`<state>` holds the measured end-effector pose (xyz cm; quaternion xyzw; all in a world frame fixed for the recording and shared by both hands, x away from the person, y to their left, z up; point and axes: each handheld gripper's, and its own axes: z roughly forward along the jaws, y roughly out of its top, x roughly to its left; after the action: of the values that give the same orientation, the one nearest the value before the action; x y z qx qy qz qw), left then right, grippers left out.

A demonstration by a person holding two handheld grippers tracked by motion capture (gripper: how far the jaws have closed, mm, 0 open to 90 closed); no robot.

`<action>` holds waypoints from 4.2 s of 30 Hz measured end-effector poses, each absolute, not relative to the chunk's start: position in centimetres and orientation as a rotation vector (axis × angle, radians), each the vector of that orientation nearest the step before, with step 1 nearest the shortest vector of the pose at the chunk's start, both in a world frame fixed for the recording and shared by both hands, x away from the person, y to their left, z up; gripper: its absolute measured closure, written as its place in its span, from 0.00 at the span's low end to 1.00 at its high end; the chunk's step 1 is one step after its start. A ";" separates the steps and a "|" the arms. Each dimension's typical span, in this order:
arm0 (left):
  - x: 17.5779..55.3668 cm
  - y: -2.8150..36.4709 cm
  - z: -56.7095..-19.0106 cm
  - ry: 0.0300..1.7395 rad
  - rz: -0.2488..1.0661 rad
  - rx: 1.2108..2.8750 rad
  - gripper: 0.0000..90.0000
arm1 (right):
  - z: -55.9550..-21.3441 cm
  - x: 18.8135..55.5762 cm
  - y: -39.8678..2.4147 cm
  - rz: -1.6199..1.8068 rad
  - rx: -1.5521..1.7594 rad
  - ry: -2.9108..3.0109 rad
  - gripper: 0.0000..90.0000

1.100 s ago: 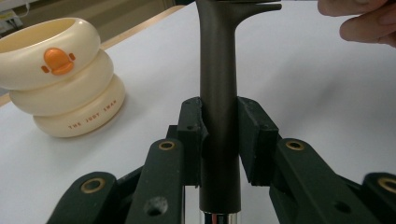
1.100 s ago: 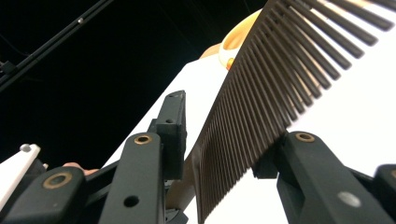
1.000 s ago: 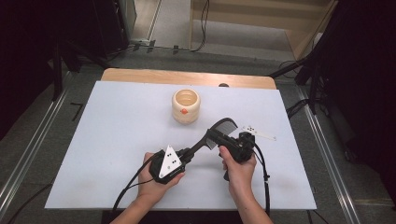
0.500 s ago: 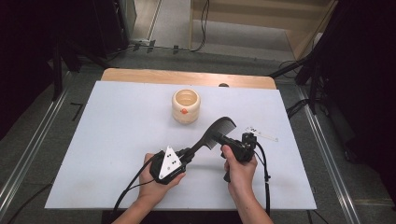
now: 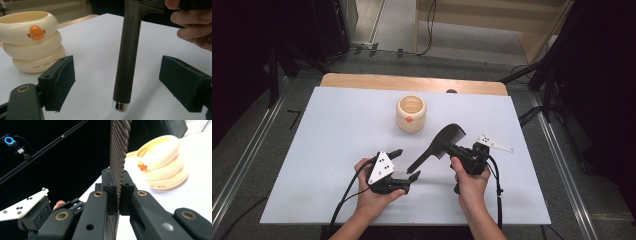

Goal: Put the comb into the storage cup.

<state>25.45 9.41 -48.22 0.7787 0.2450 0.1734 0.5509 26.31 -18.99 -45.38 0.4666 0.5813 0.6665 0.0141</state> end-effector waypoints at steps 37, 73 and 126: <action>26.3 18.7 -48.1 0.785 0.471 1.763 0.01 | -43.5 26.5 -19.1 1.863 1.262 1.852 0.94; 25.3 25.9 -48.3 0.903 0.550 1.716 0.01 | -41.2 28.9 -19.1 1.799 1.206 1.843 0.94; 24.7 29.1 -49.0 0.960 0.545 1.668 0.01 | -38.0 33.5 -18.7 1.800 1.201 1.771 0.94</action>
<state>24.67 29.13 -48.99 0.7016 0.4041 0.2293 0.5403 33.48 -18.70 -38.03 0.4231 0.6238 0.6343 0.1718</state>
